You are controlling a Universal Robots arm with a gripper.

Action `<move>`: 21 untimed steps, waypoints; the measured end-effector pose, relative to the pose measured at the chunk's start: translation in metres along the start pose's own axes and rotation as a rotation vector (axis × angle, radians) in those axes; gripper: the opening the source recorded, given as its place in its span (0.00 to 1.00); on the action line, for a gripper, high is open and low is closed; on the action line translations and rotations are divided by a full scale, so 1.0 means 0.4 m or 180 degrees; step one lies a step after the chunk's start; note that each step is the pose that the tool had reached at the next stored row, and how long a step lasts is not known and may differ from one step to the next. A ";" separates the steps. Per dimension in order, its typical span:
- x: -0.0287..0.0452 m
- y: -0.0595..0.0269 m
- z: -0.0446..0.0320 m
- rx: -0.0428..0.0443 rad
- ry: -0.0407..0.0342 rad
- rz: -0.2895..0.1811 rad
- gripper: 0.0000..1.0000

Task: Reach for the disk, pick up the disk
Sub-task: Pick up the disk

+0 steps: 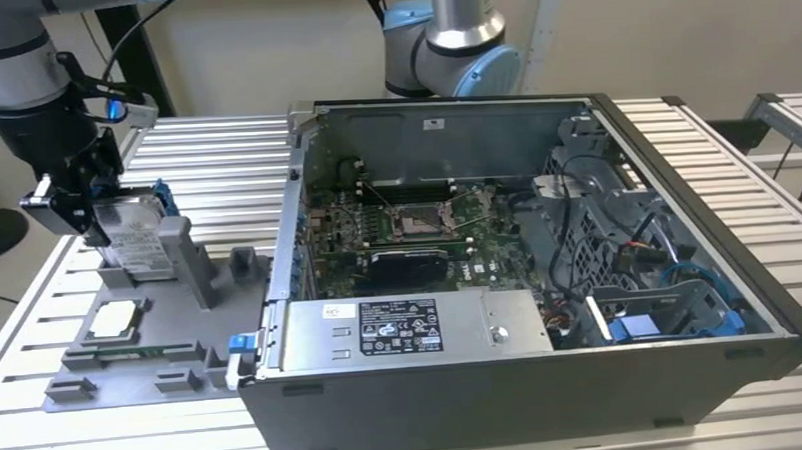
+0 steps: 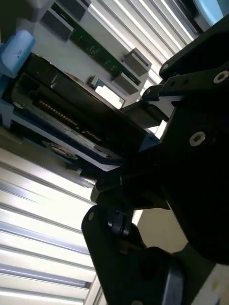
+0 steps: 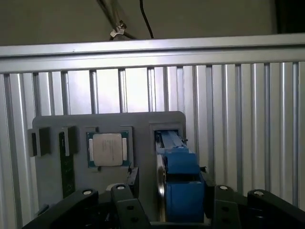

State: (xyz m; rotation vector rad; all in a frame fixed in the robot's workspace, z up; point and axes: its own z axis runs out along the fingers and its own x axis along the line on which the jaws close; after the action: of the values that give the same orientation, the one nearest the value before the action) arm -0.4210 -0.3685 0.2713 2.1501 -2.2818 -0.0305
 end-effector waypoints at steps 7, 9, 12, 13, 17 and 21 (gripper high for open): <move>0.000 0.000 0.029 -0.0001 -0.0011 -0.0010 1.00; 0.000 0.000 0.033 -0.0004 -0.0020 -0.0010 1.00; 0.000 0.000 0.034 -0.0003 -0.0023 -0.0010 1.00; 0.000 0.000 0.034 -0.0002 -0.0024 -0.0010 1.00; 0.000 0.000 0.034 -0.0002 -0.0024 -0.0010 0.00; 0.000 0.000 0.027 0.0000 -0.0025 -0.0010 0.00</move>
State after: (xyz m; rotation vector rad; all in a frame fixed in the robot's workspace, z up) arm -0.4211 -0.3685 0.2605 2.1575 -2.2825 -0.0389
